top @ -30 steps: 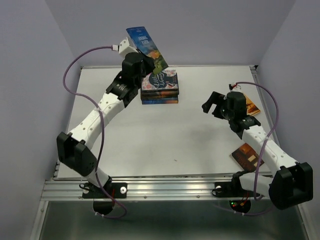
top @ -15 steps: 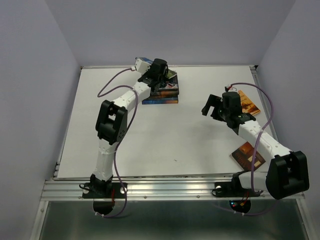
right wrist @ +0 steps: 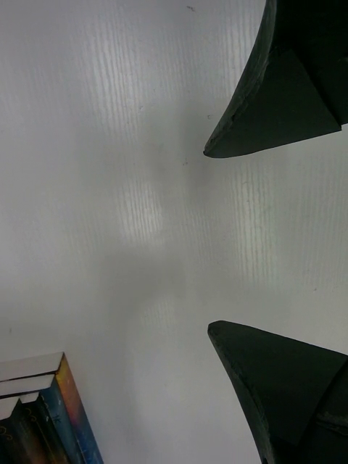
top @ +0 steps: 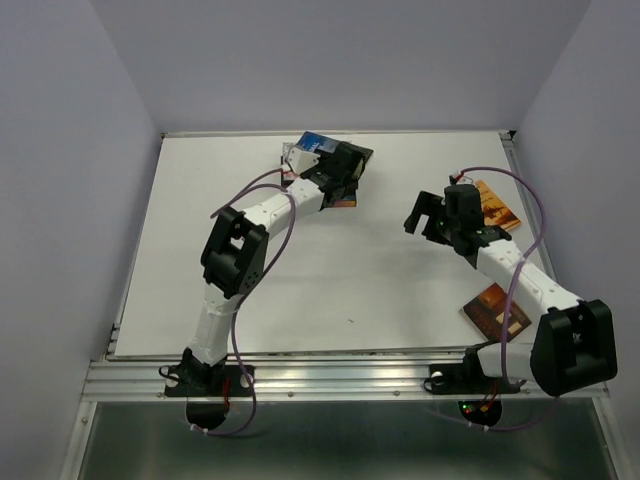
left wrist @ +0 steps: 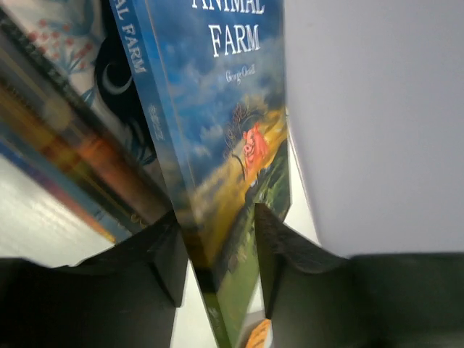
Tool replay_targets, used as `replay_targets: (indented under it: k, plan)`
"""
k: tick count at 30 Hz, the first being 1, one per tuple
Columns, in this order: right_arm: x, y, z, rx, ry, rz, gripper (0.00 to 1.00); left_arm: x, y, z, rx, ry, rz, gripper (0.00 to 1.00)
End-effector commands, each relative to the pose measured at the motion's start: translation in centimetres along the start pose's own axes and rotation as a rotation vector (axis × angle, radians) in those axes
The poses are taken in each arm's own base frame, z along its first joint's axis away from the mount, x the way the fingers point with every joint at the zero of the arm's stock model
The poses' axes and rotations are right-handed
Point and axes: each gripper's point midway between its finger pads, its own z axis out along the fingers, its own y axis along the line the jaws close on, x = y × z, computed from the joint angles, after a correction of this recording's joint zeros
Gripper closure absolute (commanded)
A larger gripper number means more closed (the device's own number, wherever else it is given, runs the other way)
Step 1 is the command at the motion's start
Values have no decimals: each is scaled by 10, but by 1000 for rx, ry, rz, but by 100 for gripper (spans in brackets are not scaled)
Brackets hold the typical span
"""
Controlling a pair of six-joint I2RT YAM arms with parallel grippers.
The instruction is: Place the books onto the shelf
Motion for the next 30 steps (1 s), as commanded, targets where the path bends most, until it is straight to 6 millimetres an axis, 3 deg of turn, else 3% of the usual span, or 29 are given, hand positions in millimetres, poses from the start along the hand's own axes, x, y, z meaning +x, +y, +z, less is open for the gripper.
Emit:
replay_targets:
  k: [1, 3, 4, 5, 8, 11, 12, 15, 16, 17, 19, 21, 22, 23, 24, 25, 27, 28, 30]
  plan:
    - [4, 4, 4, -22, 29, 18, 0, -38, -25, -40, 16, -92, -98, 46]
    - [8, 5, 5, -32, 46, 19, 0, -38, -24, -43, 11, -83, -99, 42]
    - [9, 6, 5, -40, 52, 18, 0, -39, -23, -45, 8, -79, -96, 6]
    - [11, 6, 6, -39, 60, 14, 0, -39, -22, -47, 6, -73, -82, 1]
    - [12, 16, 6, -90, 84, 5, 0, -39, -13, -57, -12, -30, -34, 1]
    - [3, 19, 15, -74, 79, -2, 0, -40, -7, -75, -3, 36, 53, 1]
    - [6, 16, 25, -56, 102, -4, 0, -38, 4, -79, -12, 61, 137, 1]
    - [-11, 30, 40, -78, 98, -26, 0, -59, 3, -104, 7, 68, 198, 1]
    - [-6, 25, 55, -51, 127, -33, 0, -72, 2, -115, 31, 58, 246, 1]
    - [-24, 34, 61, -66, 96, -62, 0, -82, 0, -120, 47, 49, 267, 1]
    - [-26, 32, 85, -39, 113, -106, 0, -101, -1, -130, 91, 54, 372, 1]
    - [-39, 37, 101, -34, 97, -132, 0, -108, 4, -135, 107, 90, 437, 1]
    - [-65, 44, 107, -20, 38, -133, 0, -115, 8, -136, 109, 94, 461, 1]
    - [-70, 47, 115, -23, 35, -140, 0, -128, 20, -136, 87, 92, 466, 1]
    - [-64, 45, 133, -15, 63, -160, 0, -127, 24, -138, 105, 124, 479, 1]
    - [-71, 49, 149, -13, 57, -169, 0, -135, 29, -140, 127, 119, 501, 1]
    - [-76, 53, 163, -14, 67, -185, 0, -144, 36, -144, 131, 95, 527, 1]
    - [-95, 63, 167, -23, 37, -187, 0, -152, 42, -149, 122, 81, 542, 1]
    - [-87, 59, 187, -11, 72, -210, 0, -169, 47, -152, 100, 25, 546, 1]
